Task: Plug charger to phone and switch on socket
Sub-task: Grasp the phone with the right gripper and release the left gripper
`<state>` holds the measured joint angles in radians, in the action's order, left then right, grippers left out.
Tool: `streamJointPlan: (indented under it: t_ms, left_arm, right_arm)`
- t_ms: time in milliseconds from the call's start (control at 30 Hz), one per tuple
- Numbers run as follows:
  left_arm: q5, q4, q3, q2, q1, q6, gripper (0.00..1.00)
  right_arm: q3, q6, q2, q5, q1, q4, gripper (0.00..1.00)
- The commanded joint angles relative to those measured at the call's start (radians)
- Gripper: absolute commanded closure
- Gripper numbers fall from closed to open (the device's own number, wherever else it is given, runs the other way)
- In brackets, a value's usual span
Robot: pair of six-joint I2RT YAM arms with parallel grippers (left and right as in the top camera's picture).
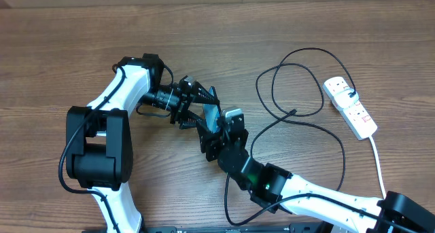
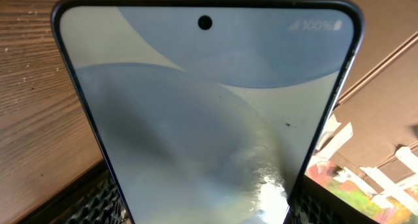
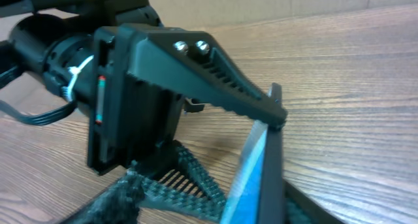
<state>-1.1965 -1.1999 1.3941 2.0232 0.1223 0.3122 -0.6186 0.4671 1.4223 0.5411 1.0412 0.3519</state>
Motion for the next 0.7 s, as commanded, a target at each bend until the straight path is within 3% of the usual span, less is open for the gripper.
streamJointPlan:
  t_ms: [0, 400, 500, 600, 667]
  left_arm:
    - [-0.027, -0.003, 0.022, 0.006, -0.006, 0.002, 0.67]
    - [-0.027, -0.003, 0.022, 0.006, -0.006, 0.002, 0.67]
    - [-0.026, -0.003, 0.022, 0.006, -0.006, 0.002, 0.64]
    - [-0.021, -0.002, 0.022, 0.006, -0.006, 0.002, 0.58]
    - [-0.004, -0.003, 0.022, 0.006, -0.006, 0.002, 0.44]
  right_arm:
    - [-0.026, 0.003, 0.000, -0.098, -0.032, 0.010, 0.50]
    - [-0.026, 0.043, 0.000, -0.137, -0.037, -0.019, 0.84]
    - [-0.026, 0.077, 0.000, -0.148, -0.037, -0.019, 0.87]
    - [-0.030, 0.086, 0.000, -0.154, -0.037, -0.020, 0.88]
    - [-0.032, 0.086, 0.000, -0.154, -0.038, -0.020, 0.90]
